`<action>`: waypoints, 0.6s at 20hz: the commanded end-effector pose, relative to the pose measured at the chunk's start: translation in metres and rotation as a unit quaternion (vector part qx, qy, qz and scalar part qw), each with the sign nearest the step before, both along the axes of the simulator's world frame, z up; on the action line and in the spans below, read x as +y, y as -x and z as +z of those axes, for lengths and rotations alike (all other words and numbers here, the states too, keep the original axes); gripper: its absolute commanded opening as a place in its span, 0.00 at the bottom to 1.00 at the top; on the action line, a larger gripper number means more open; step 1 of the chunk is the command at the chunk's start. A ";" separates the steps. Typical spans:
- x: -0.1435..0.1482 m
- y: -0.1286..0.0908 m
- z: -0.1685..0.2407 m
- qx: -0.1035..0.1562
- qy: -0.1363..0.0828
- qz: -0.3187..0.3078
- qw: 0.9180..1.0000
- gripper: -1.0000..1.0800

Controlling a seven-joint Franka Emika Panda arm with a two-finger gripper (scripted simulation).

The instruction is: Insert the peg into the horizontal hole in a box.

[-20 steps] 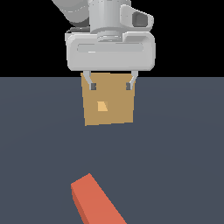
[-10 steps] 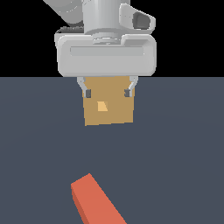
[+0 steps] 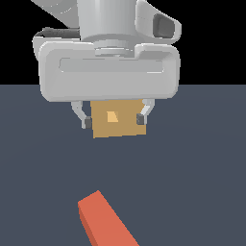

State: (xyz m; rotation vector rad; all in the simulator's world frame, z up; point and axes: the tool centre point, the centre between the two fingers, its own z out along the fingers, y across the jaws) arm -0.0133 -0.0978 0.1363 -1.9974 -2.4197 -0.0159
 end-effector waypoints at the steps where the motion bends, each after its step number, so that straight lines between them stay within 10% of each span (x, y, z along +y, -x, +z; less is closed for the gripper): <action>1: -0.016 0.000 -0.006 0.000 0.000 0.021 1.000 0.96; 12: -0.089 -0.012 -0.034 0.000 0.002 0.114 0.993 0.96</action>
